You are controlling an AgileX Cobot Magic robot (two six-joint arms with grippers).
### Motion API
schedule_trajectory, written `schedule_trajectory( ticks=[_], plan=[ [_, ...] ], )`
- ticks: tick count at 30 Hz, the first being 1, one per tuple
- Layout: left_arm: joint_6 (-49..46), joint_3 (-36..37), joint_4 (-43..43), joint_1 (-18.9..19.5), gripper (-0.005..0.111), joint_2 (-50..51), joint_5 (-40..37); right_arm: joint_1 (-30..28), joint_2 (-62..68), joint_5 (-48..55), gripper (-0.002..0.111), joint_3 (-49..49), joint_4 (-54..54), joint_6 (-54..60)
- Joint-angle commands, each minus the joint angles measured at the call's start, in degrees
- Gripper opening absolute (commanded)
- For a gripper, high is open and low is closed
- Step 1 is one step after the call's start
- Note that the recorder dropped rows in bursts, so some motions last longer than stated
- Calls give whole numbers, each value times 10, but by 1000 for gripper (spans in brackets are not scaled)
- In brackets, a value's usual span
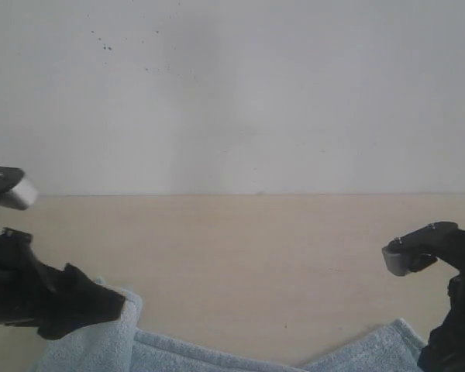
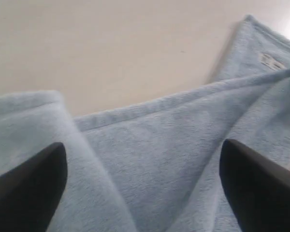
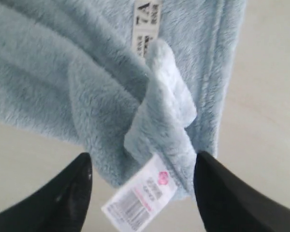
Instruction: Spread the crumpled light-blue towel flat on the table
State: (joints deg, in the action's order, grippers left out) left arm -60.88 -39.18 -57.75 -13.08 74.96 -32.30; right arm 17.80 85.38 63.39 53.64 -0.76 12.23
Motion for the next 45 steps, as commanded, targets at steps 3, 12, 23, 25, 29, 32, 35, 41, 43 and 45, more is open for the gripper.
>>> schedule_trajectory(
  ticks=[3,12,23,25,29,32,35,41,43,45],
  plan=[
    [1,-88,-42,-19,74,113,-55,-1,-7,-66,61,1,-84,-122],
    [16,-145,-42,-19,74,180,-68,-48,106,7,61,98,-99,-132],
    [22,-145,-63,-19,74,181,-97,-215,165,66,61,131,80,-46],
    [22,-145,-69,-19,74,181,-95,-252,165,66,61,99,136,-21],
    [22,-145,-73,-19,74,181,-96,-258,165,66,59,81,198,30],
    [22,-145,-73,-19,74,181,-96,-258,164,66,23,83,220,40],
    [22,-145,-73,-19,74,181,-96,-258,156,66,0,83,250,59],
    [52,-156,57,-19,51,148,-59,-258,45,66,0,86,328,117],
    [55,-156,66,-19,34,140,-56,-237,16,66,0,78,353,115],
    [42,-156,72,-19,15,137,-54,-173,-22,66,0,47,319,108]
  ],
)
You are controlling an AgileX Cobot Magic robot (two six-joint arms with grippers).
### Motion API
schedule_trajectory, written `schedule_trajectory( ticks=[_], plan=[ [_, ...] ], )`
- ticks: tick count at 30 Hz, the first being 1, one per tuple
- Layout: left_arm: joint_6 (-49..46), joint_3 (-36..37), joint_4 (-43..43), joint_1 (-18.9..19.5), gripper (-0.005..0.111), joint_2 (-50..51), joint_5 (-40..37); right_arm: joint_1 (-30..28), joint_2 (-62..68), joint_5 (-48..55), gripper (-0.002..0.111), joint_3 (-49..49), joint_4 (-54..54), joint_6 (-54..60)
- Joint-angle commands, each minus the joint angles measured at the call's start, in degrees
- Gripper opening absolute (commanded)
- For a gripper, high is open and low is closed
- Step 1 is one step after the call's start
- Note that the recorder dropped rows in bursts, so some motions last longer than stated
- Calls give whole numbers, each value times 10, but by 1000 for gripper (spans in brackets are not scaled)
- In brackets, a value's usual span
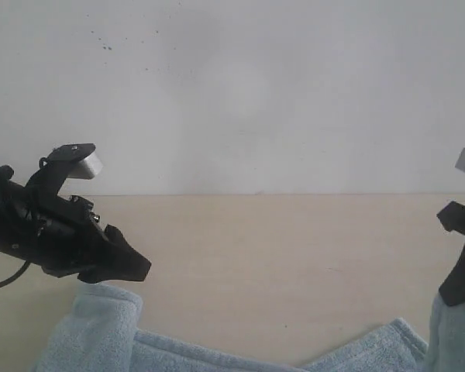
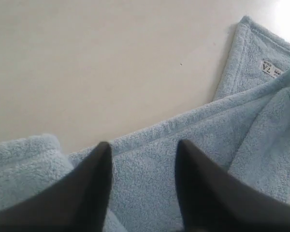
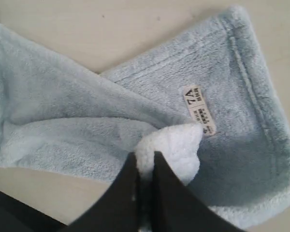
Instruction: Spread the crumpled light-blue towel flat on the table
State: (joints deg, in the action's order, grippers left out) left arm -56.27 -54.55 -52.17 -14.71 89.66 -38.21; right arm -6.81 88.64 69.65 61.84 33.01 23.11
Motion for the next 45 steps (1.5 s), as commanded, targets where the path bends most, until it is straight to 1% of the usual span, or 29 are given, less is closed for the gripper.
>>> schedule_trajectory(
  ticks=[1,2,4,8,10,11,12,14,17,18,19,22,25,29,32,34,35,37,39,42,45],
  plan=[
    [-8,-3,27,-2,9,-10,10,99,-69,3,0,-50,-47,-1],
    [-8,-3,52,-2,4,-10,24,147,-94,3,0,-83,-117,-9],
    [-8,-3,77,-2,4,-10,35,188,-121,3,0,-131,-204,-55],
    [-15,-1,92,-2,4,-3,54,227,-154,3,0,-201,-369,-176],
    [-53,-1,96,-2,6,11,54,228,-164,3,0,-218,-429,-240],
    [-65,-1,96,-2,9,19,53,228,-167,3,0,-220,-440,-256],
    [-79,-1,91,-4,14,31,52,228,-167,3,0,-220,-444,-266],
    [-108,-2,78,-6,29,55,51,228,-169,3,0,-219,-442,-266],
    [-132,-14,51,-7,58,93,55,228,-169,3,0,-219,-434,-266],
    [-129,-22,51,-7,64,103,55,228,-169,3,0,-219,-434,-266],
    [-125,-30,51,-7,67,114,54,228,-169,3,0,-219,-434,-266],
    [-119,-66,51,-7,68,142,29,228,-169,-9,0,-219,-434,-268],
    [-140,-103,57,-7,68,180,-5,228,-169,-33,0,-219,-434,-269],
    [-137,-138,142,-7,68,239,-4,228,-169,-39,0,-219,-434,-270],
    [-127,-152,170,-7,68,270,-6,228,-169,-37,0,-219,-430,-270],
    [-121,-155,177,-7,67,280,-6,228,-169,-37,0,-219,-426,-270],
    [-121,-155,182,-7,64,280,-6,228,-169,-40,0,-219,-426,-270],
    [-103,-155,213,-7,54,278,-6,228,-169,-48,0,-219,-423,-270],
    [-68,-155,252,-7,35,266,-6,228,-169,-55,0,-219,-419,-270],
    [-6,-155,302,-7,4,238,-8,228,-169,-68,0,-219,-413,-270],
    [41,-155,315,-7,4,200,-12,228,-169,-73,0,-219,-410,-270]
  ],
)
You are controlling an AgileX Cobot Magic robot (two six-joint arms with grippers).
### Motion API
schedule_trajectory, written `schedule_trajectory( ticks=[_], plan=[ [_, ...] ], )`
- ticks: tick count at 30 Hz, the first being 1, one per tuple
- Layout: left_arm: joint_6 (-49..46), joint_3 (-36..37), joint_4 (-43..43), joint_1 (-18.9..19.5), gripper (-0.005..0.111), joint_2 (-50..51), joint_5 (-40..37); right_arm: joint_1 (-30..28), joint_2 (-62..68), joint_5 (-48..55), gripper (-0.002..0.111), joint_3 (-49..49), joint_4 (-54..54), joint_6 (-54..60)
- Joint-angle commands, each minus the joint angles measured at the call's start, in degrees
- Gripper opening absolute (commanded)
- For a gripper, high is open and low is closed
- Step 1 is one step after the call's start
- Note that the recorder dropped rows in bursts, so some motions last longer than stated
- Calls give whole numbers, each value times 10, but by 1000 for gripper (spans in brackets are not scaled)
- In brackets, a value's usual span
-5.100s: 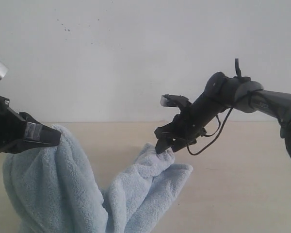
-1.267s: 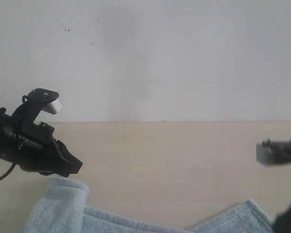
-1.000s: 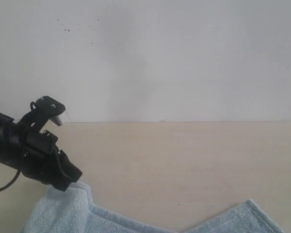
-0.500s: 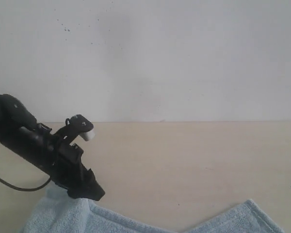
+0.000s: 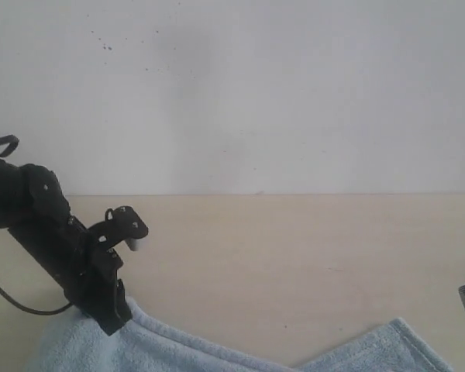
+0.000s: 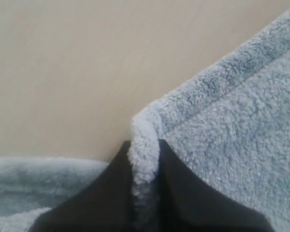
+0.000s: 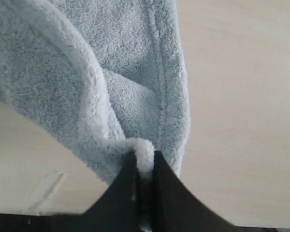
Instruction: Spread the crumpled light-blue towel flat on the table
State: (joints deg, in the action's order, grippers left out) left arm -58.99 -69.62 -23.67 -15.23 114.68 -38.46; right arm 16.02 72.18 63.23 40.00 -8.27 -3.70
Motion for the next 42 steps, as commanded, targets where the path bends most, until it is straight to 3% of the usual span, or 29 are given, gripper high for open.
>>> schedule_trajectory(
  ticks=[1,8,16,25,29,33,35,39,42],
  plan=[
    [82,-4,31,-2,4,-67,-15,0,-5,-9,0,-1,3,-2],
    [157,12,31,-2,4,-212,-86,0,-5,-36,0,-1,3,-2],
    [230,56,21,-2,4,-375,-306,0,-5,-45,0,-1,9,-2],
    [265,157,10,-2,4,-488,-315,0,-5,-45,0,-1,60,40],
    [265,218,-2,-2,5,-506,-315,0,-5,-35,11,-1,104,82],
    [265,291,-14,-2,23,-507,-315,0,-5,-36,35,-1,140,117],
    [259,321,-27,-2,39,-507,-315,0,-5,-40,44,-1,137,118],
    [255,340,-68,-2,65,-507,-315,0,-5,-54,47,-1,137,114],
    [255,340,-81,-2,71,-507,-293,0,-5,-60,47,0,137,112]
  ],
)
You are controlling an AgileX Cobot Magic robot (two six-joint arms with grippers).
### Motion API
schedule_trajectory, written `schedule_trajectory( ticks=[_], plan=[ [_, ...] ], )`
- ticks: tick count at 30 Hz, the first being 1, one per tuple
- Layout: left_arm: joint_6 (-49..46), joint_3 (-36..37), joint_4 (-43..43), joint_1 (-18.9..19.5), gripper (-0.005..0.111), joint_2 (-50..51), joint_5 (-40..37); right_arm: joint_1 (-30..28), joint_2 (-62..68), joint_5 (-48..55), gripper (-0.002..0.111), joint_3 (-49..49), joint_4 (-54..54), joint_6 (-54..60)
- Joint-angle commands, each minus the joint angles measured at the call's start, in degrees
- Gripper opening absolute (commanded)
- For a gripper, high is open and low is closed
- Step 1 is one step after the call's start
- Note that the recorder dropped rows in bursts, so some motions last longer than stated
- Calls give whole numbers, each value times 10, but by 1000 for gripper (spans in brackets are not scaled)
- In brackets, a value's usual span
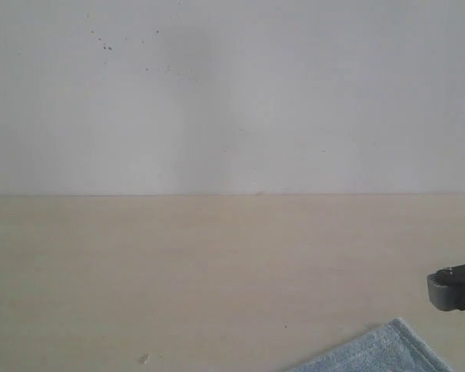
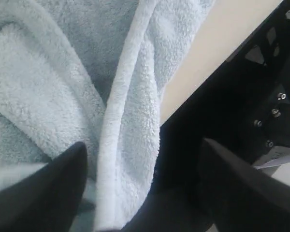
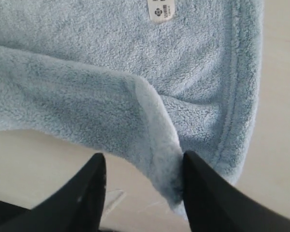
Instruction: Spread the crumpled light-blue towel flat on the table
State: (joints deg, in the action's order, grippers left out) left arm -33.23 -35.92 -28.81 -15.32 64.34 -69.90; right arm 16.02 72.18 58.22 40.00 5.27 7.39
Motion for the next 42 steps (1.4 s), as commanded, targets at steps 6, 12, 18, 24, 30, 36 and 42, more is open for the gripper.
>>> schedule_trajectory(
  ticks=[6,12,18,24,30,36,42],
  plan=[
    [-2,3,-30,-1,71,-4,164,0,-5,-48,47,33,-1,-4],
    [-2,3,-29,-1,71,-4,333,0,9,-186,47,85,-53,-35],
    [-2,3,-38,-1,71,-1,454,-1,141,-210,47,140,-60,-54],
    [-2,3,-64,-1,71,25,473,-1,295,-89,47,235,-67,-57],
    [-2,3,-68,-1,71,58,469,-1,378,-53,47,298,-99,-88],
    [-5,2,-95,-1,71,63,470,-1,426,-64,47,298,-100,-89],
    [-23,2,-95,-1,71,63,470,-1,449,-78,47,298,-101,-104]
  ],
)
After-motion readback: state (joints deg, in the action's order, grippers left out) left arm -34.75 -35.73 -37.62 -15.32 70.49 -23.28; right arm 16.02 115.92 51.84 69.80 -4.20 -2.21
